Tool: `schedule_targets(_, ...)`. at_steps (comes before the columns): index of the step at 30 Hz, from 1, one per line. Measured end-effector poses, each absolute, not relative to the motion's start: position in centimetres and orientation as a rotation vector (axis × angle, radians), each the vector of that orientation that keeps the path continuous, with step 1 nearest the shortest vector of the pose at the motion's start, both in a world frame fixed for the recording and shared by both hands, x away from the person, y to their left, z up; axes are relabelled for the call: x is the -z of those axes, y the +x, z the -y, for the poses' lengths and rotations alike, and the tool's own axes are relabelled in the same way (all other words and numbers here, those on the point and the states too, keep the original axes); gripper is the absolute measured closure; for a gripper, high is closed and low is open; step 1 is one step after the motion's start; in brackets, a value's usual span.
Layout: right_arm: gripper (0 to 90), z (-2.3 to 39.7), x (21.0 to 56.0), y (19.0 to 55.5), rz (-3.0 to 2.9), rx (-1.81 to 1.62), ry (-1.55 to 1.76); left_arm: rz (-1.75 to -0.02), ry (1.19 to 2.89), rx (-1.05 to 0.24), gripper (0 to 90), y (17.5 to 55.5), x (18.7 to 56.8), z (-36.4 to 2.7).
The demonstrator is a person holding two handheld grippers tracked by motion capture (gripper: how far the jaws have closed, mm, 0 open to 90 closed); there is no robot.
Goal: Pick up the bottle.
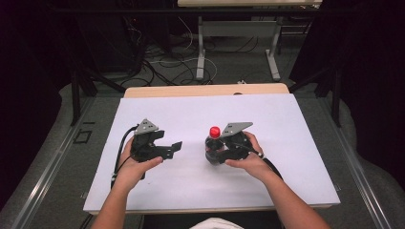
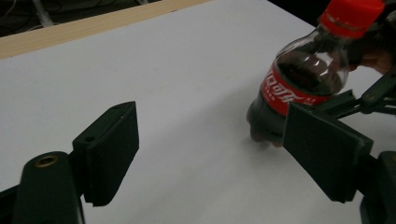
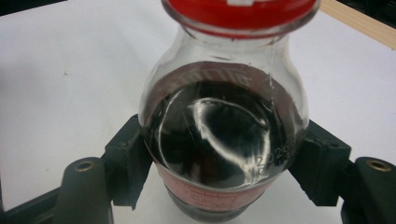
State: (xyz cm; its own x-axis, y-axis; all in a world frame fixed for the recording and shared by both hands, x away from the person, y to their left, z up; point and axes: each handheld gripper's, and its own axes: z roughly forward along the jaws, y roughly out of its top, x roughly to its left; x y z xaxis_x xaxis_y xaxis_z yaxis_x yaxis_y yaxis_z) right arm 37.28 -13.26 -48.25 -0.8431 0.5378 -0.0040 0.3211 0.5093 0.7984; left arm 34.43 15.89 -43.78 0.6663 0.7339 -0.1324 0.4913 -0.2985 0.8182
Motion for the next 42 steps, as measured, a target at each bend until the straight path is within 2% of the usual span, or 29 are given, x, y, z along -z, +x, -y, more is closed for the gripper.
schedule_targets(6, 29.4, 13.0, 48.2, 36.8, -2.496, -1.253, 0.728, -0.881, 1.979, -0.268, 26.1, 35.0, 42.2, -13.7)
schedule_targets(16, 29.4, 12.8, 48.4, 36.3, -2.518, -1.269, 0.713, -0.781, 2.017, -0.188, 29.2, 34.8, 40.3, -11.2)
schedule_targets(24, 29.4, 12.7, 48.4, 36.0, -2.531, -1.288, 0.712, -0.755, 2.033, -0.154, 30.0, 35.1, 39.1, -9.8)
schedule_targets(26, 29.4, 12.7, 48.4, 36.0, -2.53, -1.29, 0.704, -0.762, 2.033, -0.14, 32.9, 35.2, 39.0, -9.6)
schedule_targets(32, 29.4, 12.7, 48.4, 35.8, -2.529, -1.301, 0.7, -0.753, 2.043, -0.041, 36.3, 35.7, 38.6, -8.8)
schedule_targets(37, 29.4, 12.6, 48.3, 35.7, -2.542, -1.305, 0.682, -0.731, 2.064, -0.024, 39.0, 35.8, 38.7, -8.1)
schedule_targets(42, 29.4, 12.6, 48.2, 35.5, -2.546, -1.314, 0.668, -0.698, 2.104, -0.041, 45.9, 35.9, 38.8, -7.1)
